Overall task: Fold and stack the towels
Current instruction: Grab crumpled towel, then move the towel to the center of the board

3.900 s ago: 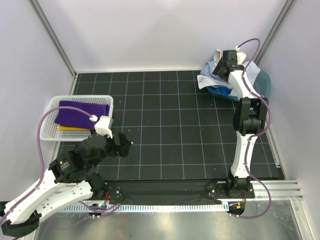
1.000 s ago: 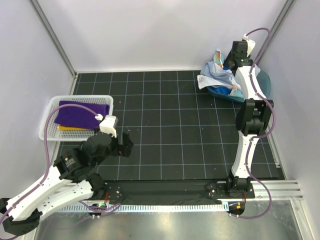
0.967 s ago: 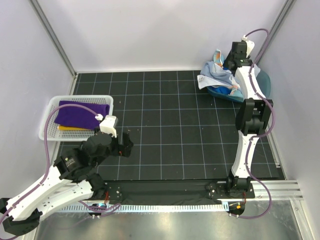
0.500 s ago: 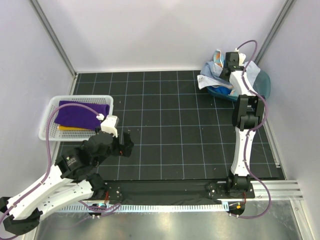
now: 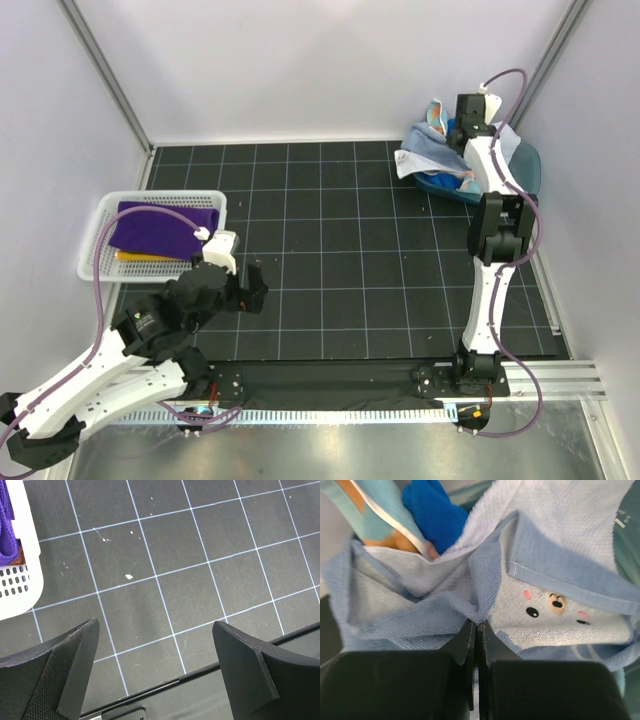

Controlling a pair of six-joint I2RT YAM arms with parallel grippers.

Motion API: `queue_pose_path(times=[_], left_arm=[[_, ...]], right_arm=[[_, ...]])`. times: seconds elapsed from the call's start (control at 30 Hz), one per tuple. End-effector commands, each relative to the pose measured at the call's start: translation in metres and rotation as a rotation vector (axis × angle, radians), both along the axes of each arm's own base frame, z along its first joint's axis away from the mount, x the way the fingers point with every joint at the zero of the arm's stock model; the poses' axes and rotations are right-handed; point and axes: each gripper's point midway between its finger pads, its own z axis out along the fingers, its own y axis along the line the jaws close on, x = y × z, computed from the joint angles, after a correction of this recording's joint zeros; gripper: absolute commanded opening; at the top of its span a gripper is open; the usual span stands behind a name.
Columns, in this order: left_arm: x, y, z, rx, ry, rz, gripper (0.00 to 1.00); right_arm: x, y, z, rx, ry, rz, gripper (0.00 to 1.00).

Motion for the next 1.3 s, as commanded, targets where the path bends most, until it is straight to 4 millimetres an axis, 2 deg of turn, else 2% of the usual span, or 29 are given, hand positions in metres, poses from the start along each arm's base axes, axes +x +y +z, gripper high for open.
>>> queue_pose_path(times=[0.0, 0.1, 0.17, 0.2, 0.5, 0.57, 0.63, 0.7, 0.73, 0.77, 0.8, 0.9, 0.93, 0.97, 1.03, 1.07, 1.13, 1.17, 1.2, 1.23, 1.27], left_arm=[[0.005, -0.001, 0.006, -0.007, -0.027, 0.008, 0.99], [0.005, 0.000, 0.007, -0.009, -0.027, 0.010, 1.00], [0.005, 0.000, 0.007, -0.009, -0.029, 0.011, 1.00], [0.005, 0.000, 0.007, -0.012, -0.031, 0.011, 0.99], [0.005, 0.002, 0.008, -0.013, -0.033, 0.019, 1.00], [0.005, 0.002, 0.008, -0.011, -0.033, 0.020, 1.00], [0.005, 0.003, 0.008, -0.014, -0.035, 0.024, 1.00], [0.006, 0.004, 0.008, -0.010, -0.036, 0.031, 1.00], [0.006, 0.004, 0.009, -0.013, -0.038, 0.033, 1.00], [0.006, 0.005, 0.009, -0.012, -0.039, 0.036, 1.00], [0.006, 0.006, 0.010, -0.015, -0.041, 0.038, 1.00], [0.006, 0.008, 0.012, -0.020, -0.052, 0.049, 1.00], [0.007, 0.011, 0.015, -0.024, -0.062, 0.058, 1.00], [0.007, 0.012, 0.016, -0.026, -0.064, 0.065, 1.00], [0.008, 0.018, 0.020, -0.034, -0.082, 0.091, 0.99], [0.008, 0.020, 0.021, -0.037, -0.087, 0.099, 1.00], [0.009, 0.025, 0.024, -0.048, -0.100, 0.125, 1.00], [0.009, 0.029, 0.027, -0.051, -0.113, 0.143, 1.00], [0.010, 0.032, 0.028, -0.060, -0.116, 0.159, 1.00], [0.010, 0.035, 0.030, -0.059, -0.119, 0.174, 1.00], [0.010, 0.040, 0.033, -0.061, -0.131, 0.198, 1.00]], right_arm=[[0.000, 0.000, 0.143, -0.009, -0.298, -0.024, 0.01], [-0.005, 0.001, 0.183, -0.011, -0.379, -0.021, 0.01], [-0.007, 0.002, 0.198, -0.010, -0.412, -0.018, 0.01], [-0.010, 0.005, 0.212, -0.008, -0.442, -0.004, 0.01], [-0.027, 0.033, 0.284, -0.023, -0.597, 0.096, 0.01], [-0.031, 0.034, 0.294, -0.028, -0.612, 0.110, 0.01], [-0.038, 0.066, 0.310, -0.006, -0.642, 0.177, 0.01], [-0.044, 0.079, 0.321, -0.013, -0.652, 0.210, 0.01], [-0.052, 0.097, 0.331, -0.013, -0.666, 0.242, 0.01], [-0.056, 0.105, 0.338, -0.016, -0.673, 0.260, 0.01], [-0.063, 0.126, 0.344, 0.000, -0.675, 0.312, 0.01], [-0.080, 0.159, 0.350, 0.028, -0.666, 0.382, 0.01], [-0.085, 0.171, 0.350, 0.041, -0.663, 0.407, 0.01], [-0.099, 0.197, 0.347, 0.082, -0.646, 0.467, 0.01], [-0.114, 0.222, 0.339, 0.128, -0.631, 0.520, 0.01], [-0.130, 0.248, 0.318, 0.163, -0.585, 0.587, 0.01], [-0.150, 0.273, 0.298, 0.220, -0.553, 0.624, 0.01], [-0.158, 0.285, 0.243, 0.222, -0.443, 0.641, 0.01], [-0.182, 0.307, 0.244, 0.265, -0.463, 0.681, 0.01], [-0.193, 0.317, 0.220, 0.276, -0.422, 0.695, 0.01], [-0.208, 0.325, 0.163, 0.270, -0.322, 0.707, 0.01]])
